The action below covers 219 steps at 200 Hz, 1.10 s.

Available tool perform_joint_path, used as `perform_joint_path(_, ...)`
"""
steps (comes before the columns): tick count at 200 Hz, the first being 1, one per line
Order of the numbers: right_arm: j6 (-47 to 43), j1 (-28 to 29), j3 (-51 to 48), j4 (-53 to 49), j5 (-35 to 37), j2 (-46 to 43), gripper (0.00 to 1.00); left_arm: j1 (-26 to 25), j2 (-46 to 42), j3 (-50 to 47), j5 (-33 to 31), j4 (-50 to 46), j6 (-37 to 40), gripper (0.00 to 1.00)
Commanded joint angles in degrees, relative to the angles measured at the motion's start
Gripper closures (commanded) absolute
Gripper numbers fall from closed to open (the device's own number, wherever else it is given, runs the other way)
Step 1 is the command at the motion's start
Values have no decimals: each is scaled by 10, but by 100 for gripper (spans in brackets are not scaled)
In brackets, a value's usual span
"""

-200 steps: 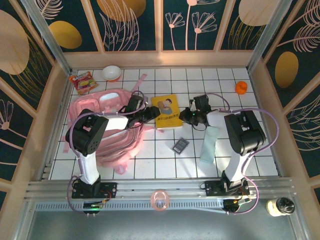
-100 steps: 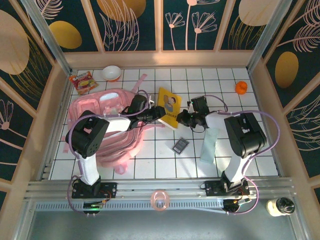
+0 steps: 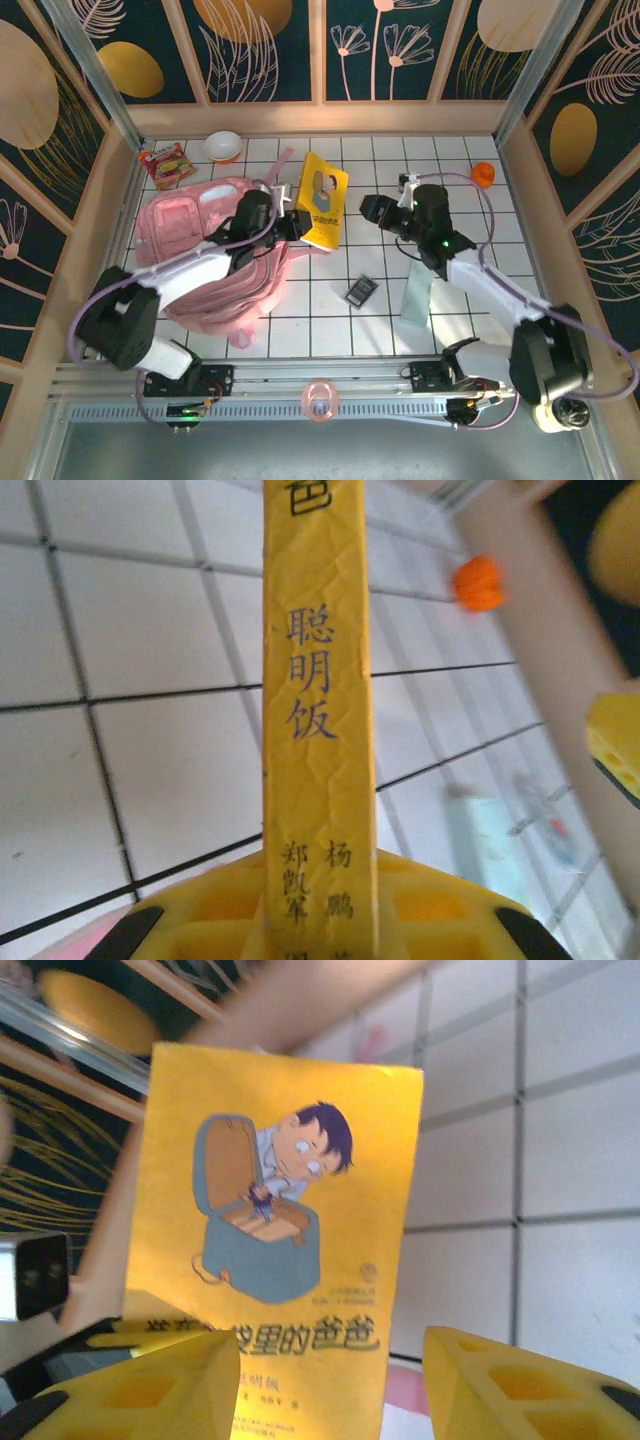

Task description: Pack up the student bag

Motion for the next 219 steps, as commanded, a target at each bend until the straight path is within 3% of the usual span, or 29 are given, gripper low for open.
perform_joint_path(1,-22,32,-46,86,30,-89,47,-1,-72,-44,75,176,5,100)
perform_joint_path(53,-1,68,-173,242,-11,-261,42,-1,-165,-122,163,362,-71,100)
perform_joint_path(85,26,79,-213,265,-35,-315,35,-2,-176,-137,192,447,-129,100)
perform_joint_path(155,21,123,-173,290,-102,-226,26,-3,-156,-114,216,470,-149,100)
perform_joint_path(182,18,125,-144,269,-108,-186,26,-12,-133,-113,241,539,-191,100)
perform_joint_path(219,24,125,-146,338,-191,-159,29,-19,-127,-110,238,542,-188,98)
